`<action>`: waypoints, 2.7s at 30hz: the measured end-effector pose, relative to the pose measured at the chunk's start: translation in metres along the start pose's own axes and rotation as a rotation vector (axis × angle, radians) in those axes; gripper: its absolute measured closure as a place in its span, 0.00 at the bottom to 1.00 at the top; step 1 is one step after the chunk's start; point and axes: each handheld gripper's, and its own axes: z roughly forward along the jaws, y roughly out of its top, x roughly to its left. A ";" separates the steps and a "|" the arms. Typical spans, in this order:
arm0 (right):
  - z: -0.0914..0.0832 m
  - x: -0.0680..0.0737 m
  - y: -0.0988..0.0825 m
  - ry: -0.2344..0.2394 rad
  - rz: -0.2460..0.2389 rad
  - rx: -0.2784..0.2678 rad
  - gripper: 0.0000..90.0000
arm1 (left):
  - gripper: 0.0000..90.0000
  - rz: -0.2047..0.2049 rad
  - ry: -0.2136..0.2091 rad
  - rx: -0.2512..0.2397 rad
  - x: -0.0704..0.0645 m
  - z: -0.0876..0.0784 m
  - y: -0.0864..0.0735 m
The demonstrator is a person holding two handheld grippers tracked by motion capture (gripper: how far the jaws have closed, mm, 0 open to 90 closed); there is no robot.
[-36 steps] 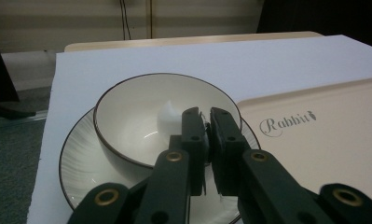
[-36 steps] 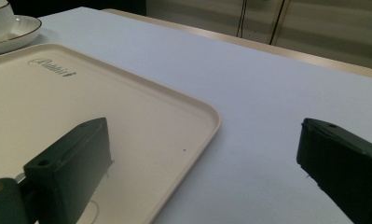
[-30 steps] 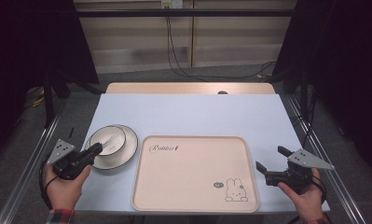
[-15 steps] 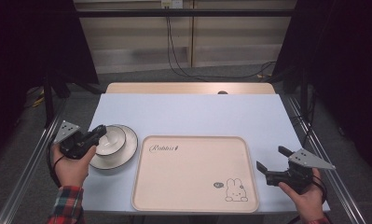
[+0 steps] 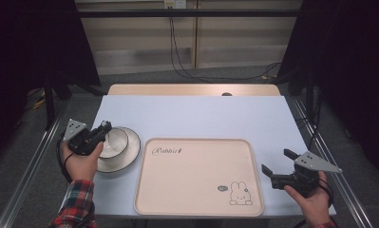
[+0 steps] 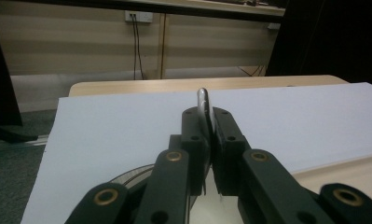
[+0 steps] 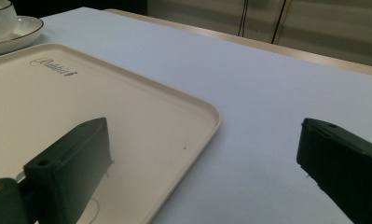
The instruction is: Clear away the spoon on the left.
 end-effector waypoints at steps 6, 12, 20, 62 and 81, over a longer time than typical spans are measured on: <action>0.000 0.000 0.000 -0.003 -0.003 0.000 0.03 | 0.94 -0.018 -0.014 -0.015 0.000 0.005 -0.002; 0.000 0.000 0.000 -0.003 -0.002 0.000 0.03 | 0.95 -0.045 -0.032 -0.015 -0.001 0.006 -0.002; 0.000 -0.001 -0.001 0.001 -0.003 0.002 0.03 | 0.95 -0.070 -0.061 -0.019 -0.008 0.004 0.007; -0.001 -0.001 -0.001 -0.008 -0.009 -0.002 0.03 | 0.95 -0.052 -0.193 -0.033 -0.045 -0.005 0.066; 0.000 -0.002 -0.001 -0.004 -0.006 0.000 0.03 | 0.95 -0.056 -0.289 0.019 -0.072 0.008 0.051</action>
